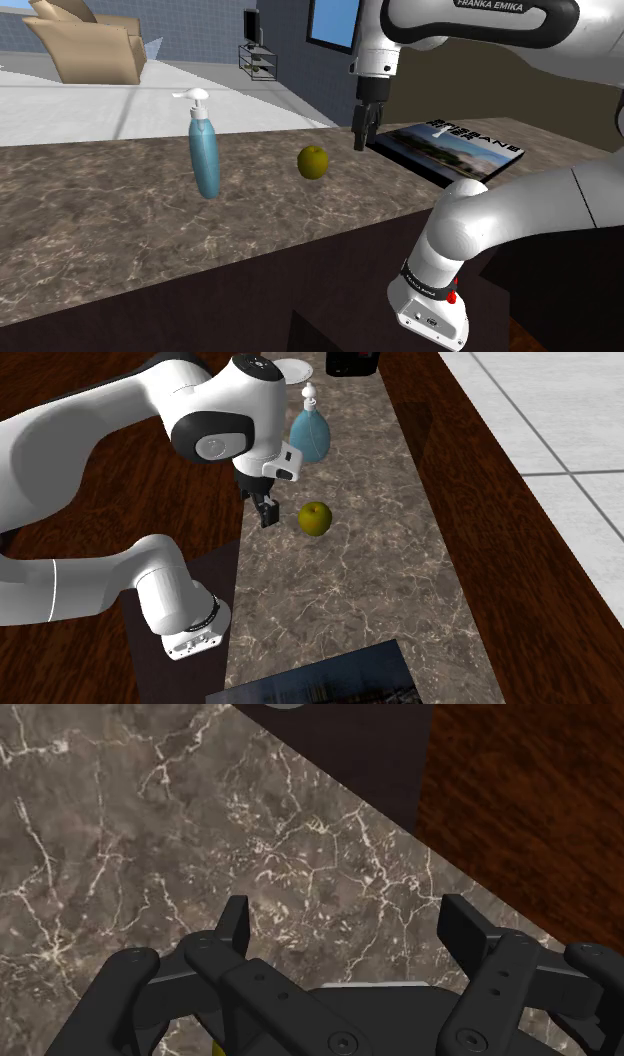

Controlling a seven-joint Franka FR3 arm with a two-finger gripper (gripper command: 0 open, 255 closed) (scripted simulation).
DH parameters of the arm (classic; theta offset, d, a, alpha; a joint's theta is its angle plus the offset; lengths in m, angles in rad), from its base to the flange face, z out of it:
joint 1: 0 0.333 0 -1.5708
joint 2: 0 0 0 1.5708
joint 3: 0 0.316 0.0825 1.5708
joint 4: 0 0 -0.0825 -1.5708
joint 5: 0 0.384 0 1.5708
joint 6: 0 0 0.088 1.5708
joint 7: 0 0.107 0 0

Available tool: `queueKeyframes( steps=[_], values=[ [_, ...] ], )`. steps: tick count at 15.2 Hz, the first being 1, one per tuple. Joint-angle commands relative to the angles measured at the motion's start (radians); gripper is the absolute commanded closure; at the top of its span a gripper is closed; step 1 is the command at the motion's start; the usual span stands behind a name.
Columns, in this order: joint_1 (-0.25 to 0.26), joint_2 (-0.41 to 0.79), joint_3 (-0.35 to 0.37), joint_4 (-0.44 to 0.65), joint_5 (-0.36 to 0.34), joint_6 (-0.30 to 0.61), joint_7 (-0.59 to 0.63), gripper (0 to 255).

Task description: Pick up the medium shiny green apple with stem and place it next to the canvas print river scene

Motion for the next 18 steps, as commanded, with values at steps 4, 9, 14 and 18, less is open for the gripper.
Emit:
queueKeyframes(
  steps=[4, 9, 14, 18],
  values=[
    [-0.009, 0.072, 0.013, 0.015, -0.007, 0.111, 0.016, 0],
    [-0.026, 0.200, 0.033, 0.063, -0.025, 0.281, 0.048, 0],
    [-0.042, 0.307, 0.048, 0.108, -0.045, 0.414, 0.077, 0],
    [-0.041, 0.313, 0.049, 0.059, -0.044, 0.469, 0.077, 0]
  ],
)
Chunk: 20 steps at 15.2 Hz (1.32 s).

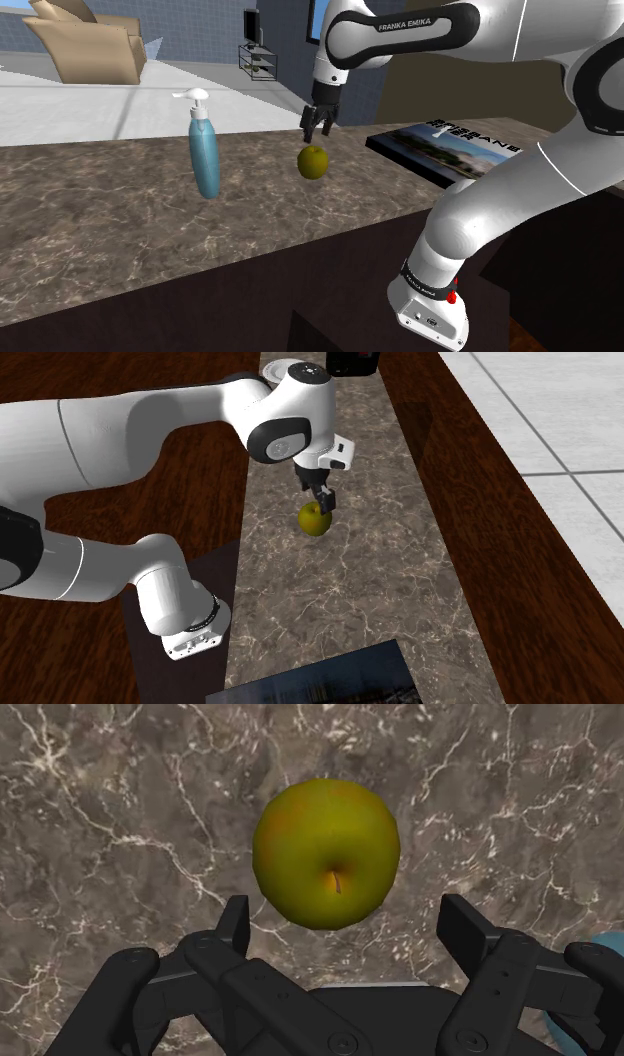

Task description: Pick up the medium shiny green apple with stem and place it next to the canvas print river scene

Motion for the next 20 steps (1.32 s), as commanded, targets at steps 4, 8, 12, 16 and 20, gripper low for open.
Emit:
queueKeyframes(
  steps=[4, 8, 12, 16, 20],
  values=[
    [0.000, 0.007, 0.001, -0.042, 0.001, 0.050, -0.001, 0],
    [0.000, 0.007, 0.001, -0.042, 0.001, 0.050, -0.001, 0],
    [0.000, 0.007, 0.001, -0.041, 0.001, 0.049, -0.001, 255],
    [0.000, 0.007, 0.001, -0.041, 0.001, 0.049, -0.001, 255],
    [0.000, 0.007, 0.001, -0.041, 0.001, 0.050, -0.001, 255]
  ],
)
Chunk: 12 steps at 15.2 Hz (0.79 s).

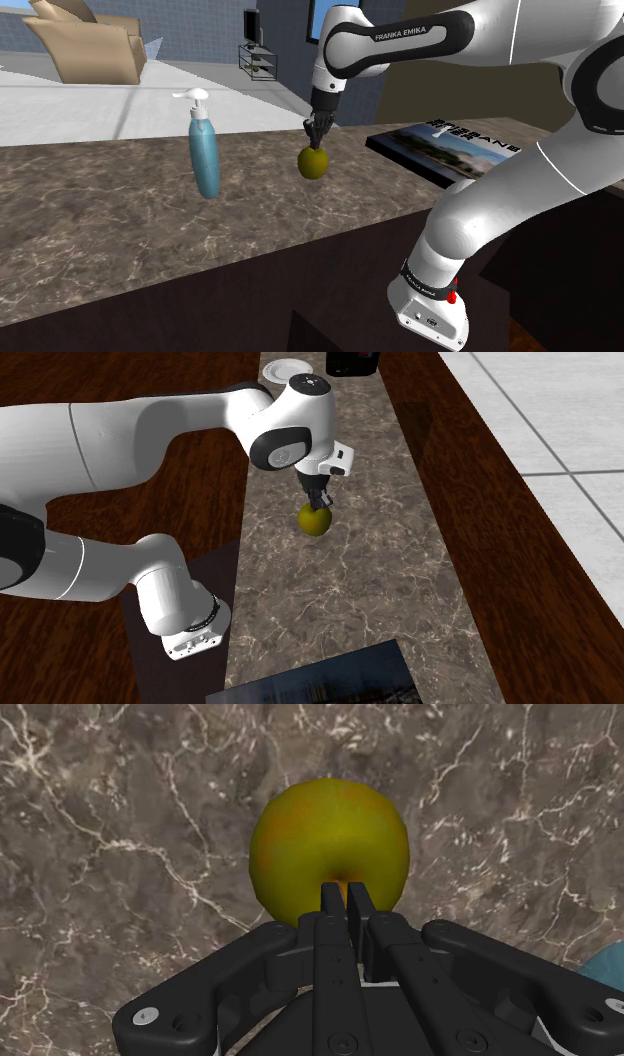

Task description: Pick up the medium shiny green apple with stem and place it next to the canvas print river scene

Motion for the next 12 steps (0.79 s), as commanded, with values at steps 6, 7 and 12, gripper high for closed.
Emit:
queueKeyframes(
  steps=[6, 7, 12],
  values=[
    [0.000, -0.005, -0.001, 0.062, -0.001, -0.068, 0.003, 255],
    [0.000, -0.005, -0.001, 0.075, -0.002, -0.082, 0.003, 255],
    [-0.001, -0.003, -0.002, 0.144, -0.003, -0.149, 0.005, 255]
  ],
)
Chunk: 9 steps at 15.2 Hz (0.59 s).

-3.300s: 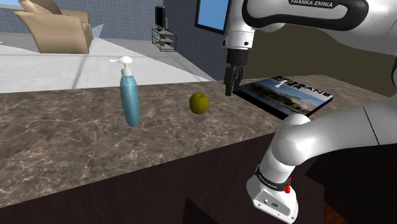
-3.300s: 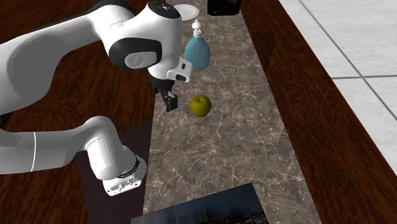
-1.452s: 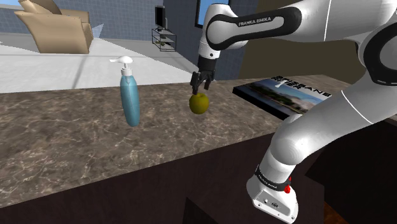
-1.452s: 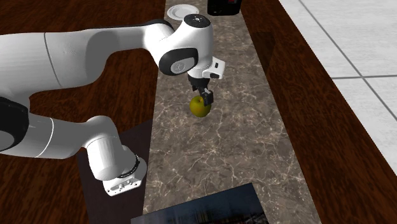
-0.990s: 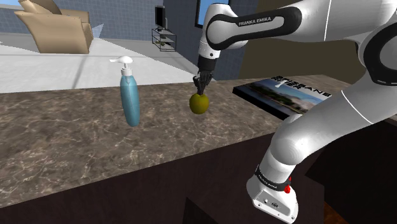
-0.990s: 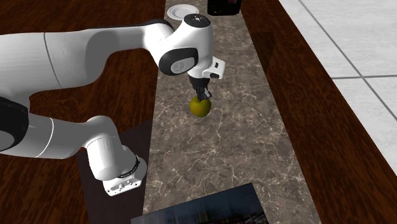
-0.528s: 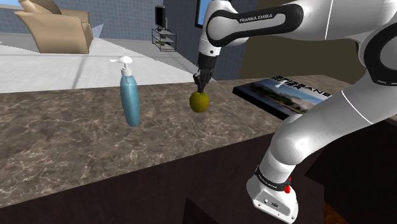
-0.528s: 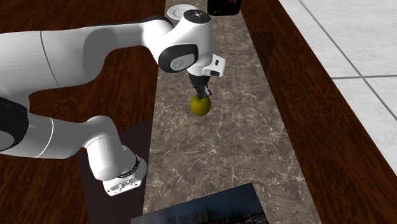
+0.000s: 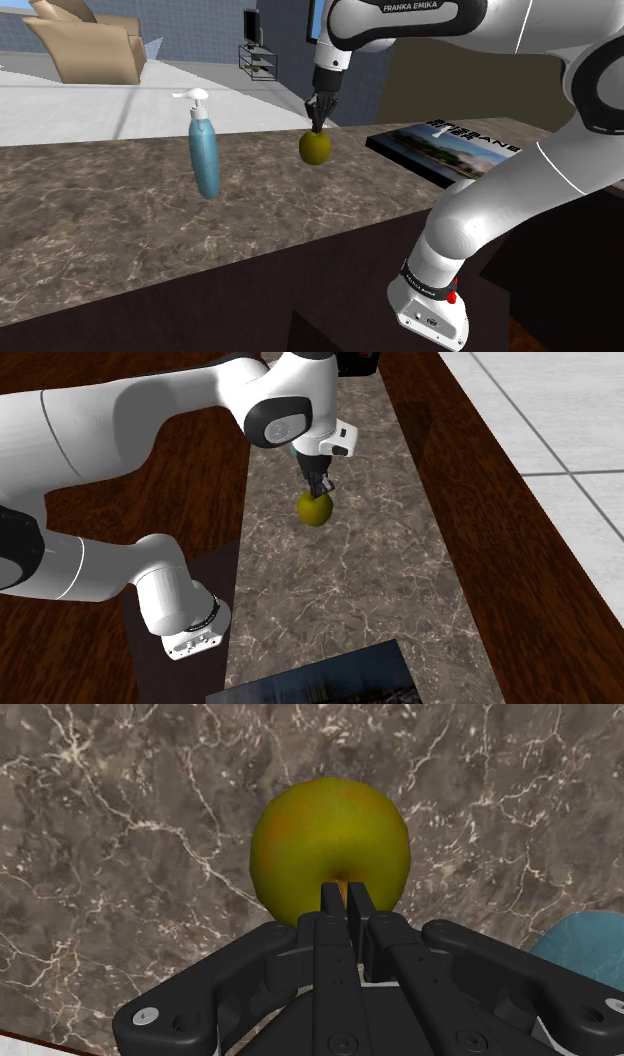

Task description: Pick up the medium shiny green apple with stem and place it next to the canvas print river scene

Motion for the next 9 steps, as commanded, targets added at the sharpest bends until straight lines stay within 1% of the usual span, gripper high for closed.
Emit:
queueKeyframes(
  steps=[1, 9],
  values=[
    [0.000, -0.002, -0.001, 0.027, -0.001, -0.029, 0.001, 255],
    [-0.001, 0.014, -0.002, 0.148, -0.002, -0.134, 0.004, 255]
  ],
)
